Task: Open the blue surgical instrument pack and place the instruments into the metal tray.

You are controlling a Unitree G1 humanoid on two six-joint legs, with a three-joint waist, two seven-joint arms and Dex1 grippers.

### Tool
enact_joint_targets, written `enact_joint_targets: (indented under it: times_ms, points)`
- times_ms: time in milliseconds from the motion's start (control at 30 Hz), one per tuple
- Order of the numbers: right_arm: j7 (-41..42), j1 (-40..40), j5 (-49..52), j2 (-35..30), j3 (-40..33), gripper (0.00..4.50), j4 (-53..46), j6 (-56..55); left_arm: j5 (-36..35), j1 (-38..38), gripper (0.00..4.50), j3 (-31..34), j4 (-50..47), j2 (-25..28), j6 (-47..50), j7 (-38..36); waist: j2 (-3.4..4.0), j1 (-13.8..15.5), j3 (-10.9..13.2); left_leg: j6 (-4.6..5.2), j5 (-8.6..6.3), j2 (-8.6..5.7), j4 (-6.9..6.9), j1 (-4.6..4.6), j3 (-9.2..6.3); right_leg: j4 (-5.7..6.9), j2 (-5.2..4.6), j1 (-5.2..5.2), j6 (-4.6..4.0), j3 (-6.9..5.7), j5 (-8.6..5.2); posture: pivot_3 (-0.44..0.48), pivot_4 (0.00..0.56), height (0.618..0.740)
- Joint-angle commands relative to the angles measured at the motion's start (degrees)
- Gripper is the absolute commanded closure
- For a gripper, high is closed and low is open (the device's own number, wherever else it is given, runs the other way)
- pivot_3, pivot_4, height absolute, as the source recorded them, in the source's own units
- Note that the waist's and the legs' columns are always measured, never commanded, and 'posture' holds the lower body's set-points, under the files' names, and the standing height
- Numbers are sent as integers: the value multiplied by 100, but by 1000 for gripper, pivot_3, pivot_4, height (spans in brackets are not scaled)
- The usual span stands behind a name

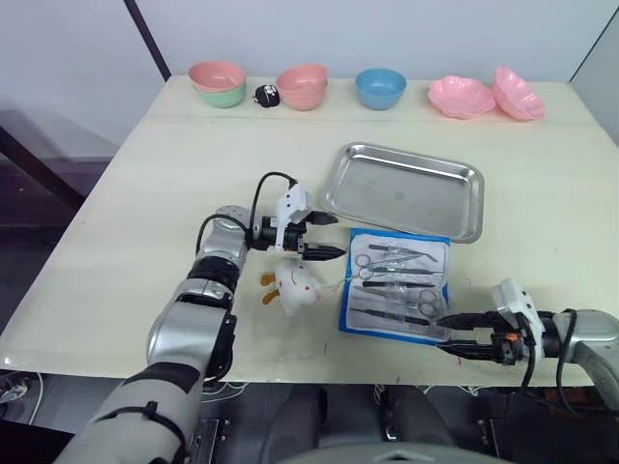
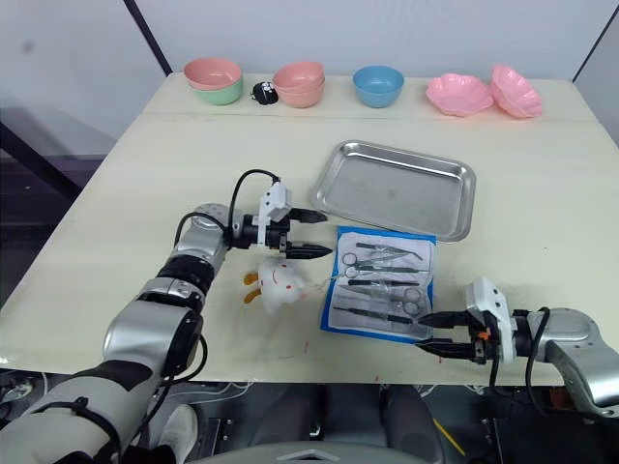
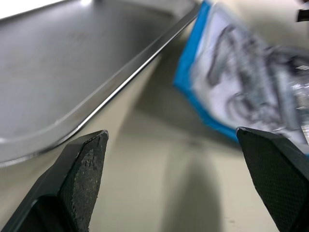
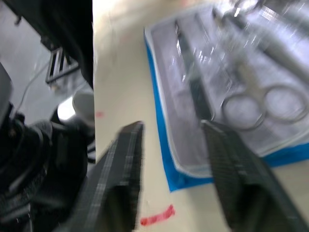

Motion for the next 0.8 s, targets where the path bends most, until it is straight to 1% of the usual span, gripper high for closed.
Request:
enact_joint_targets:
  times_ms: [33,67,100,200,300,333,400,433,533,800]
  points:
    - [-46,-174,407,27,-497,857,-259,-1,-405,250,0,165,-807,245,62,-554,-1,-13,0,0,0,1,0,0,0,0,0,0,0,0,0,0,150,740]
    - [-99,-251,399,95,-541,183,-239,-88,-493,340,0,173,-1021,300,119,-651,-1,1,1,0,0,3,-1,0,0,0,0,-1,0,1,0,0,150,740]
    - [-155,-337,321,174,-533,25,-181,-216,-572,438,0,173,-1267,362,135,-748,-2,1,1,0,0,4,0,0,-1,1,0,-1,0,-1,0,0,150,740]
    - [-265,-543,-173,420,-359,25,157,-807,-823,758,0,13,-2087,607,219,-887,-1,-10,1,-1,0,6,0,0,-4,2,0,-1,-1,0,0,0,150,740]
    - [-325,-693,-595,650,-249,25,556,-1451,-1127,991,0,-68,-2819,791,506,-891,0,15,2,-1,1,7,0,0,-3,1,-2,-1,-1,0,0,0,150,740]
    - [-393,-777,-780,763,-231,25,758,-1796,-1183,1060,0,-89,-3046,861,511,-891,0,24,2,-1,1,6,0,-1,-3,0,-3,-2,0,0,0,0,150,740]
    - [-429,-873,-895,882,-213,25,983,-2070,-1292,1145,0,-170,-3341,997,616,-891,2,17,3,-2,1,6,0,-3,-2,-1,-4,-2,0,0,0,0,150,740]
    - [-461,-954,-982,985,-188,25,1172,-2275,-1331,1197,0,-288,-3531,1164,737,-891,2,17,3,-2,1,6,0,-2,1,0,-4,-2,0,1,0,0,150,740]
    - [-439,-1056,-1082,1156,-74,25,1519,-2484,-1480,1259,0,-447,-3902,1459,1113,-891,3,-16,3,-3,2,7,-1,2,1,3,0,-2,-1,3,0,0,150,740]
    - [-478,-1217,-1289,1372,157,25,2060,-2696,-1728,1316,0,-534,-4470,1653,1435,-891,8,-5,6,-3,2,8,-3,4,6,3,0,-2,-2,6,0,0,150,740]
